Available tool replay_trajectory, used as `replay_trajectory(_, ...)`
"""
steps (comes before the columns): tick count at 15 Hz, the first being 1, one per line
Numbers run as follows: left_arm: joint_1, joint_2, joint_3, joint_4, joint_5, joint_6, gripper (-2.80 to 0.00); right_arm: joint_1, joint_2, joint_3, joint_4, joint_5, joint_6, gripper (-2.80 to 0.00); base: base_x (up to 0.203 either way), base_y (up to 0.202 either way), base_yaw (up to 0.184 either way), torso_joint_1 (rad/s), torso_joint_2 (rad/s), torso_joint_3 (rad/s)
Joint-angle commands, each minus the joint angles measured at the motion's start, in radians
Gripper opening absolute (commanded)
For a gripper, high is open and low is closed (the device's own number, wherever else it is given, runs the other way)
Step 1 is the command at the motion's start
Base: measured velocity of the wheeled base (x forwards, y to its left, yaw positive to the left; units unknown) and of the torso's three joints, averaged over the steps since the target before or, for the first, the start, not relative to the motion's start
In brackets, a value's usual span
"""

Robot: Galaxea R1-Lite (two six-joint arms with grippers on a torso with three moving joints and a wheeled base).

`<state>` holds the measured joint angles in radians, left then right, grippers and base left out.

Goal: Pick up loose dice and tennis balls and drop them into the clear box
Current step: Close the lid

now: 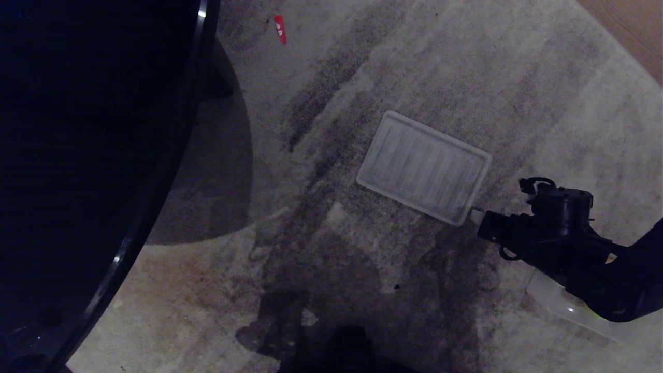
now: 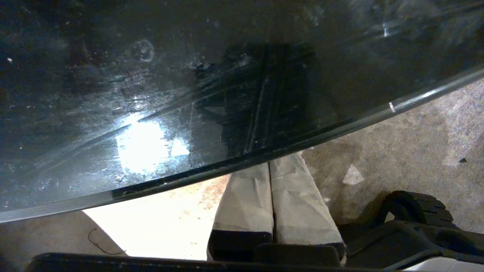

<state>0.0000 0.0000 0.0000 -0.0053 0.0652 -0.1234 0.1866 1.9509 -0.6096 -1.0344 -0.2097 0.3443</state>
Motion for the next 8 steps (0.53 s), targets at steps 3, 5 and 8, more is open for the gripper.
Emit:
replay_trajectory(3,0.0,0.001,0.002,-0.001,0.001,-0.001,-2.8,-0.005,0.131,-0.066,-0.067,-0.025,0.028,0.0,0.0,0.0,0.0,0.0,0.0,0.0)
replay_trajectory(5,0.0,0.0,0.002,-0.001,0.001,-0.001,-2.8,-0.006,0.165,-0.093,-0.115,-0.025,0.064,0.0,0.0,0.0,0.0,0.0,0.0,0.0)
replay_trajectory(8,0.0,0.001,0.002,-0.001,0.001,-0.001,-2.8,-0.006,0.203,-0.103,-0.17,-0.025,0.089,0.0,0.0,0.0,0.0,0.0,0.0,0.0)
